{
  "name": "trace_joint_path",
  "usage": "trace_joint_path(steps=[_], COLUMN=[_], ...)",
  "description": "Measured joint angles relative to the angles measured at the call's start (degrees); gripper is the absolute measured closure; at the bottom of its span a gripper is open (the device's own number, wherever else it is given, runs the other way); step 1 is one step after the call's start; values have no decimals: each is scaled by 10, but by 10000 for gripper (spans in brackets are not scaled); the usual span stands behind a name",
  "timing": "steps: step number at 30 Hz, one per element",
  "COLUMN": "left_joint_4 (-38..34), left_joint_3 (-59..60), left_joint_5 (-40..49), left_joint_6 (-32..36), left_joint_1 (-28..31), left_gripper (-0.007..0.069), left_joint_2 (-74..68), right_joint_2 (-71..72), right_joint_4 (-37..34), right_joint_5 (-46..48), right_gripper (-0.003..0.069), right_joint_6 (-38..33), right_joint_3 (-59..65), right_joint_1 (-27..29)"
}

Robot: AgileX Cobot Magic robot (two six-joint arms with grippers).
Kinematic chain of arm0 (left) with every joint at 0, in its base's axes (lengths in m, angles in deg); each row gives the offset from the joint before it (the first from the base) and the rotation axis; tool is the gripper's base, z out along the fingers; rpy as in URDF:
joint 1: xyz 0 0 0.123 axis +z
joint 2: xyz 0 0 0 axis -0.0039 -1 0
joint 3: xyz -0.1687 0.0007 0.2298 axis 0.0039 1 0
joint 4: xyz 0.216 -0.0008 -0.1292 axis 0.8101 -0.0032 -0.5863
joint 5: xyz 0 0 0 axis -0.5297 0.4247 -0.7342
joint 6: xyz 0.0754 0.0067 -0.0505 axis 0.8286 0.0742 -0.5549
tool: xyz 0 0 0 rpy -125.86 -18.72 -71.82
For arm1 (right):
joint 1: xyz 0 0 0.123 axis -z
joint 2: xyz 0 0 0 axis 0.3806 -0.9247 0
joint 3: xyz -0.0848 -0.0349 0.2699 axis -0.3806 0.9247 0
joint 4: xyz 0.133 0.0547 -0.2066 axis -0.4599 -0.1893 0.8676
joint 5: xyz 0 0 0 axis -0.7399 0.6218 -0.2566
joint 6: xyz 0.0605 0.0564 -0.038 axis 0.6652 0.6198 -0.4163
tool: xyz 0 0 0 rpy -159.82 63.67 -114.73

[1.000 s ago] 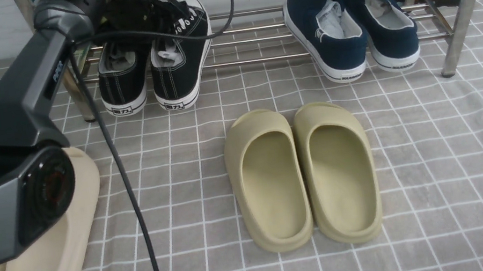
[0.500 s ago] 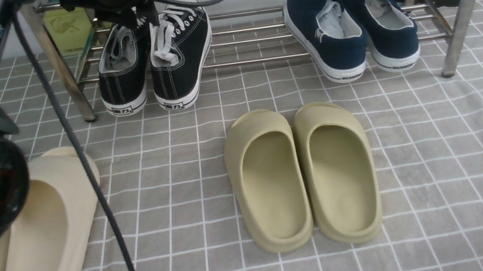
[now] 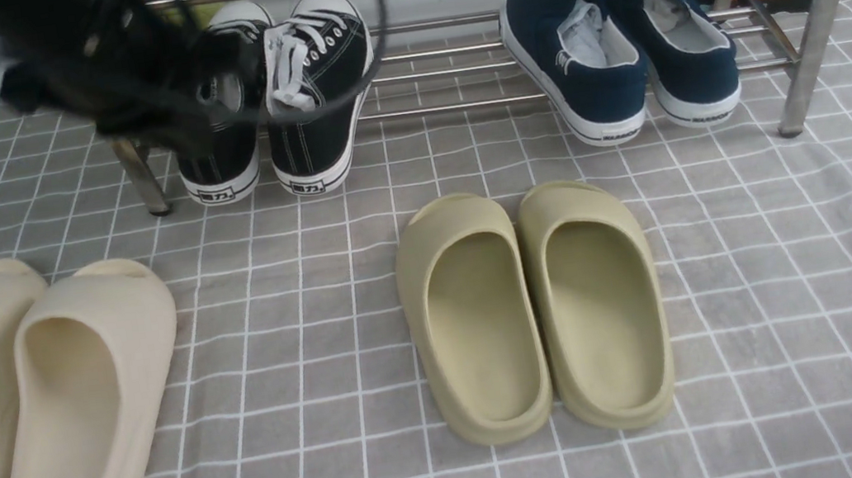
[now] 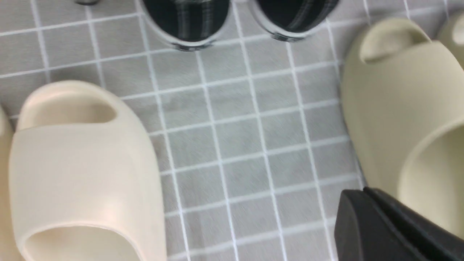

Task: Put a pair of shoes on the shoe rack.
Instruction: Use the left arm to put a shoe into the shoe rack

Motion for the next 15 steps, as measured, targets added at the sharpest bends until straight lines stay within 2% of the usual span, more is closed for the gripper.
trace_joint_path(steps=[1,2,5,6,7,15], left_joint_4=[0,1,5,5,5,-2], left_joint_3=[18,78,177,182,212,230], left_joint_5=[-19,-85,-210,-210,-272,-488], left_joint_6=[-2,-16,-39,-40,-46,-54], left_joint_1=[3,14,26,27,28,28], left_gripper=[638,638,638,638,638,638], left_joint_2=[3,21,22,22,12,-55], right_joint_2=[0,0,0,0,0,0], right_joint_4=[0,0,0,0,0,0], right_joint_5=[0,0,0,0,0,0], right_gripper=[420,420,420,420,420,420], right_joint_6=[0,0,0,0,0,-1], right_joint_3=[0,0,0,0,0,0], right_joint_1=[0,0,0,0,0,0])
